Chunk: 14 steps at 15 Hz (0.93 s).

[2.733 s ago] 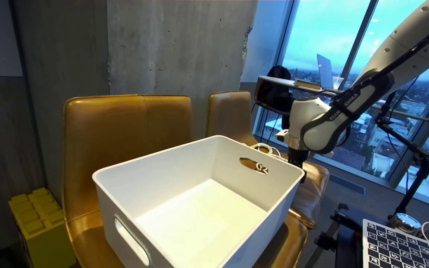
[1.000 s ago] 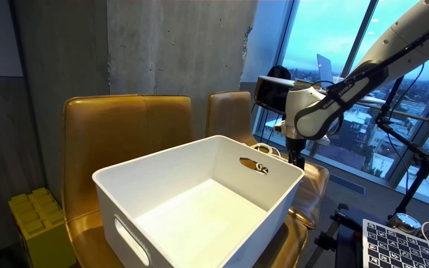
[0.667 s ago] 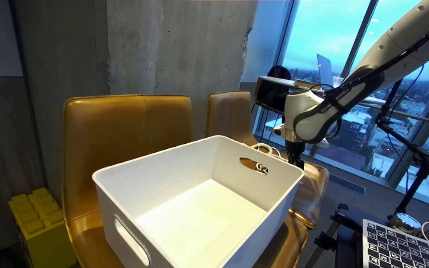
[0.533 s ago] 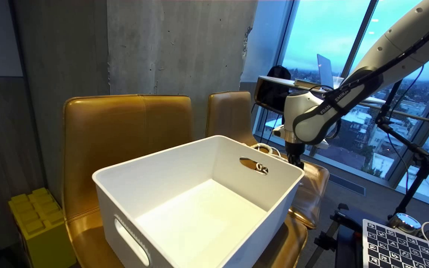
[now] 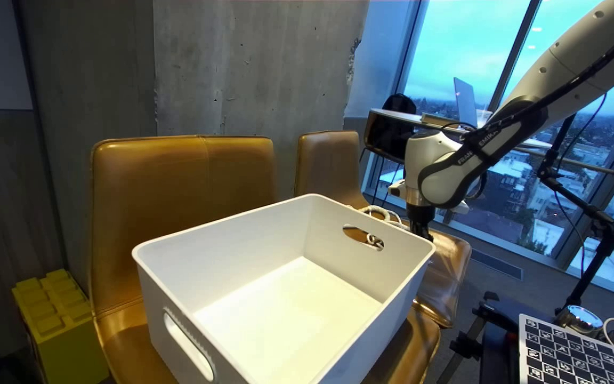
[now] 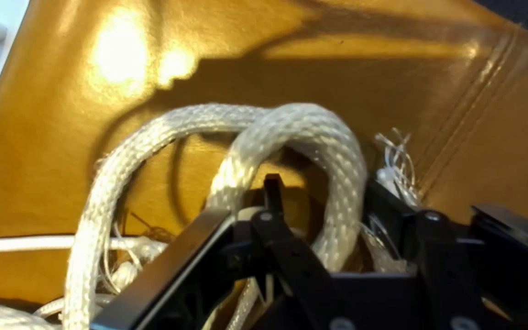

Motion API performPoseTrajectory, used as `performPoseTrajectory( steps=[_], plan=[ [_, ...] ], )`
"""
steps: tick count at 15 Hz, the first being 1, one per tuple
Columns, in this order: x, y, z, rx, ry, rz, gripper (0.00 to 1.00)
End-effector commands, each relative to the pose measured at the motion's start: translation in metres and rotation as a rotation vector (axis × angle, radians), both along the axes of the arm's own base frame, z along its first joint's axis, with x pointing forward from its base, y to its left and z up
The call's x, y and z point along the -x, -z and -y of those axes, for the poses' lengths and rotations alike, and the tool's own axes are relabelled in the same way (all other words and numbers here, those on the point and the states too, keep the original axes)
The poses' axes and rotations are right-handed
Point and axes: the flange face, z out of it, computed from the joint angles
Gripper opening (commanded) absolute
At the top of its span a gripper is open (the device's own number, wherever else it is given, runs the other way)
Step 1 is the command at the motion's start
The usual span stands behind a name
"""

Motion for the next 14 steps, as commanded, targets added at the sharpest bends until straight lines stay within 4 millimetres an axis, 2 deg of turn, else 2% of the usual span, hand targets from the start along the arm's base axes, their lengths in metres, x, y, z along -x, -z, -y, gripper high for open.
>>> performPoseTrajectory(
  steps=[1,2,4,5,6,8,11,14],
  plan=[
    [-0.001,0.005,-0.003,0.024,-0.006,-0.013,0.38],
    [-0.001,0.004,-0.004,0.024,-0.007,-0.013,0.15],
    [-0.002,0.001,-0.007,0.024,-0.008,-0.011,0.09],
    [-0.003,0.000,-0.009,0.024,-0.009,-0.011,0.02],
    [-0.004,-0.002,-0.011,0.024,-0.009,-0.009,0.00],
    [-0.005,-0.006,-0.014,0.027,-0.014,-0.005,0.03],
    [-0.007,-0.017,-0.020,0.043,-0.028,0.006,0.03],
    [-0.013,-0.054,-0.028,0.062,-0.022,0.042,0.03]
  ],
)
